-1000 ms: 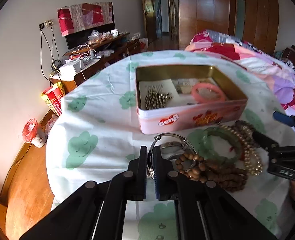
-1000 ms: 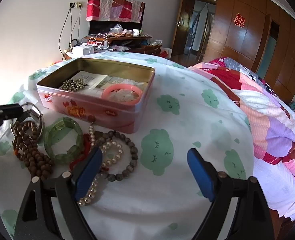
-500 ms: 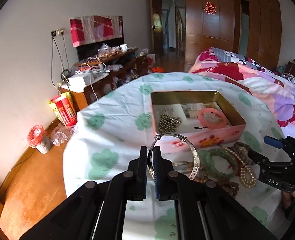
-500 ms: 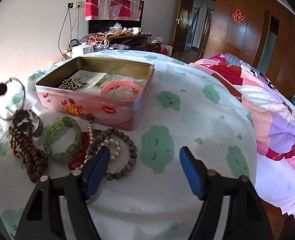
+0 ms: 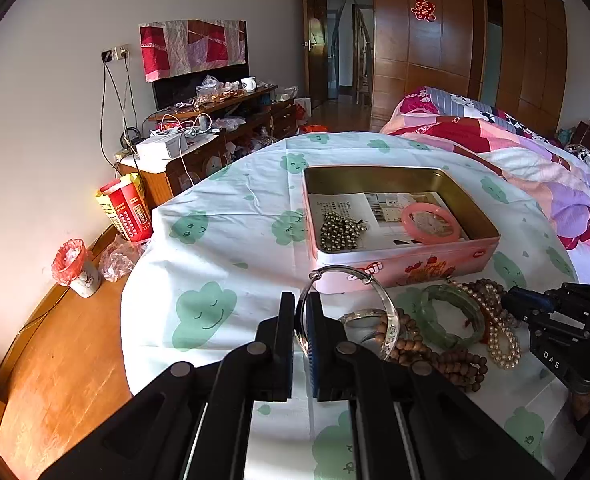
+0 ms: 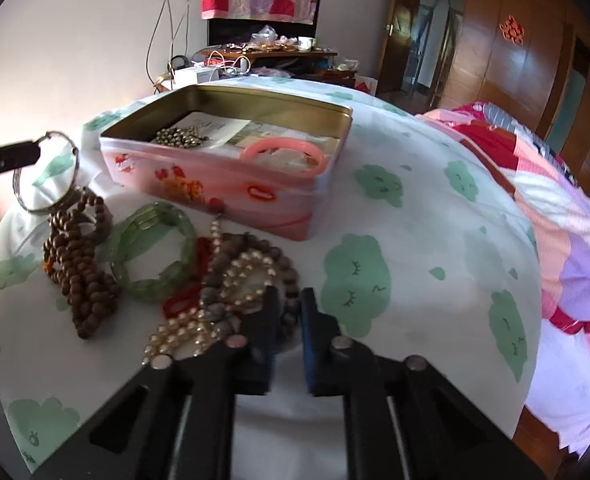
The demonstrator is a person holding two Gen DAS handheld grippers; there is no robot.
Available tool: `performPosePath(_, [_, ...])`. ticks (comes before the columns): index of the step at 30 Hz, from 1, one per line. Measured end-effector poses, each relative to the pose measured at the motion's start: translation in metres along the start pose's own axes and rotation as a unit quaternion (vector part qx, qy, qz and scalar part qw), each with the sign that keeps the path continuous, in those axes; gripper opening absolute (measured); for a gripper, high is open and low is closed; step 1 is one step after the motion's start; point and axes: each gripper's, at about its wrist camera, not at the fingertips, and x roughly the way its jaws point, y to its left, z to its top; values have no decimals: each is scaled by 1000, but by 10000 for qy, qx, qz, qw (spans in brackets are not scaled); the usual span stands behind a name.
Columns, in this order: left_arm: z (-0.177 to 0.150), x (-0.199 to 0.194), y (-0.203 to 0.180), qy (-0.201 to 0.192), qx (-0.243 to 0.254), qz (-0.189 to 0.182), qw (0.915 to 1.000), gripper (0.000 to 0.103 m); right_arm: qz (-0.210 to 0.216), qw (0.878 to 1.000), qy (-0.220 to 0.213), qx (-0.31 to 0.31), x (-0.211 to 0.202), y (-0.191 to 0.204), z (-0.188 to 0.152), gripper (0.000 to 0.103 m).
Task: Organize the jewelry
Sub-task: 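Grasp the silver bangle with the left gripper, then grasp the dark bead bracelet with the right gripper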
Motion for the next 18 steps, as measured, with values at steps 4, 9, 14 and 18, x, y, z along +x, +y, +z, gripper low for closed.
performPosePath(4, [1,-2,3,-25,-52,7,10000,4,33,9999,-108,126,-6,-6,0,10])
performPosePath(9, [3,-6,6,-78,-65,25,9999,5,-7,9991,-348,232,-23,-15,7,10])
performPosePath(14, [4,-10,6,-128,-29,81,9999,5,-185,9985,-508,115,-30,-13,11,10])
performPosePath(18, [5,-13,5,-167,35,164,9997,5,-324,9973,-655,-36,-37,-8,15,10])
